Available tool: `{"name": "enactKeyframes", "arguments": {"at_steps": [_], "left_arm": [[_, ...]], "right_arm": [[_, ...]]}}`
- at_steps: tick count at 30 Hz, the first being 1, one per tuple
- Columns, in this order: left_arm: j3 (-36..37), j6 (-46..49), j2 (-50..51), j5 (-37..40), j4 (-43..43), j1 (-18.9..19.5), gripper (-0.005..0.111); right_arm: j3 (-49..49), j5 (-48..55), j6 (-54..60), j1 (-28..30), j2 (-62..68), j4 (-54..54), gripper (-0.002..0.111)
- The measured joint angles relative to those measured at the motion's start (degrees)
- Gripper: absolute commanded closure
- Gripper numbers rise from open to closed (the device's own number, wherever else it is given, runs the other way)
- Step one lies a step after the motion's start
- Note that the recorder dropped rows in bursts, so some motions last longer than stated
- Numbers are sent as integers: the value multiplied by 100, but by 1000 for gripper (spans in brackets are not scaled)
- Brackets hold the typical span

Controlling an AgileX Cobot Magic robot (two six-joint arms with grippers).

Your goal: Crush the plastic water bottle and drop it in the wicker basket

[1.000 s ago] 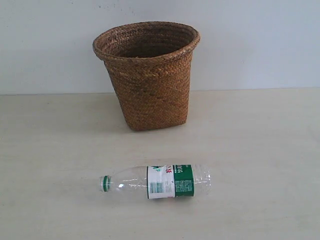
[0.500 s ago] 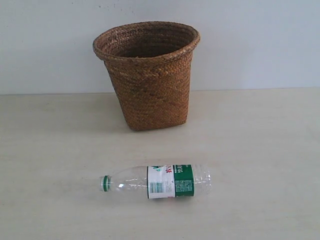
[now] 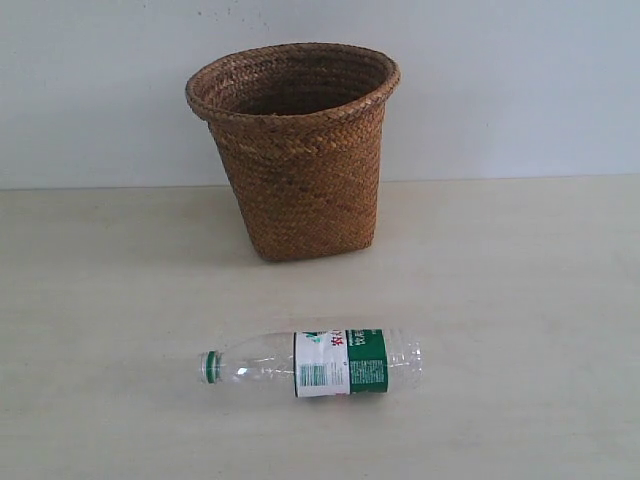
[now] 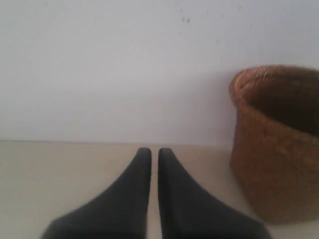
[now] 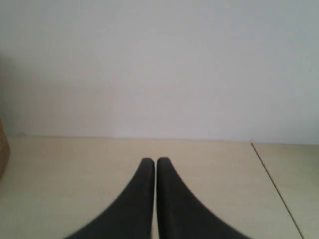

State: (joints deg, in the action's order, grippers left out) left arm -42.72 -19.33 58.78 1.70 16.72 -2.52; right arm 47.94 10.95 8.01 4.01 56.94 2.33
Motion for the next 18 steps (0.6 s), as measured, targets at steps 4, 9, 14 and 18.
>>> {"name": "enactKeyframes", "arguments": {"at_steps": [4, 9, 14, 18], "left_arm": [[-430, 714, 656, 1279, 427, 0, 102], [-824, 2654, 1275, 2335, -418, -29, 102], [-853, 4911, 1614, 2549, -1579, -349, 102], [-897, 6484, 1903, 2845, -2361, -767, 102]], "right_arm": [[516, 881, 640, -484, 656, 0, 108], [1312, 2394, 1305, -1293, 1547, 0, 108], [1468, 2821, 2005, -1732, 1988, 328, 108], [1678, 3320, 2886, -1948, 2387, 1142, 108]]}}
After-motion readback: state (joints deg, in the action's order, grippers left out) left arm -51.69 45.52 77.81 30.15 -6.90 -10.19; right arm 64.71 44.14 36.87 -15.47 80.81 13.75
